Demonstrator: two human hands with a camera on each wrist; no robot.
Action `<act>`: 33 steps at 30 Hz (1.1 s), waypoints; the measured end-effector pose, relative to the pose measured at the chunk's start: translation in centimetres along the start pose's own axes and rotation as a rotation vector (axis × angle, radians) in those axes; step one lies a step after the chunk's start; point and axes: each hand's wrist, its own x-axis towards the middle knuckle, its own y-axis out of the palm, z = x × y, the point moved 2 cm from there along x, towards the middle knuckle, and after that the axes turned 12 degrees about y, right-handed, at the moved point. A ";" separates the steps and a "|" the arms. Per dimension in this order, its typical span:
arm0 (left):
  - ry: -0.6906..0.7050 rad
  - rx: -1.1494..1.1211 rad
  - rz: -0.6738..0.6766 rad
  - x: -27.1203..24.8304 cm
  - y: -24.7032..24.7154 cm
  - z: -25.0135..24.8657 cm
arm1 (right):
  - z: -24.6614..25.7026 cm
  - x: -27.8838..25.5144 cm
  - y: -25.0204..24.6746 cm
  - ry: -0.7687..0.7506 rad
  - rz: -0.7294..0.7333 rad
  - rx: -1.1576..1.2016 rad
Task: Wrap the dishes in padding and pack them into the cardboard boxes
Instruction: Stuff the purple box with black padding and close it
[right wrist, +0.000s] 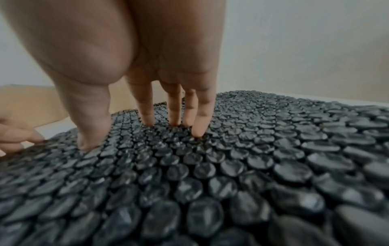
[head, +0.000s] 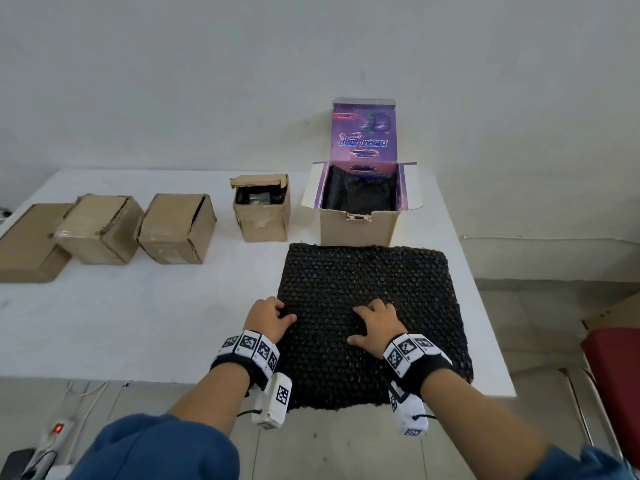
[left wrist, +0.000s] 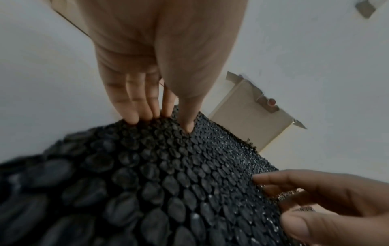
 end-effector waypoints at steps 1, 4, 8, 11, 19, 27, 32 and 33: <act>-0.010 -0.014 -0.035 0.1 0.2 0.2 | 0.0 0.1 0.3 -0.003 -0.028 -0.016; -0.025 -0.028 -0.069 0.6 0.4 0.4 | 0.0 0.4 0.8 -0.003 -0.083 -0.055; 0.005 -0.047 -0.058 1.3 -0.1 0.4 | 0.0 0.9 0.9 0.004 -0.111 -0.040; 0.051 -0.048 -0.046 1.5 -0.5 -0.1 | -0.2 1.0 0.8 -0.003 -0.106 -0.018; 0.190 -0.286 -0.066 1.0 -1.8 -3.2 | -0.4 0.6 0.4 -0.014 -0.064 0.060; 0.420 -0.696 0.220 -0.5 -1.2 -11.1 | 0.3 -2.9 -5.1 -0.039 -0.087 0.802; 0.367 -0.804 0.345 -0.6 1.6 -14.5 | -4.4 -2.8 -6.4 0.046 -0.224 0.638; 0.373 -0.754 0.317 -0.3 2.3 -14.7 | -5.7 -2.8 -6.4 0.070 -0.233 0.579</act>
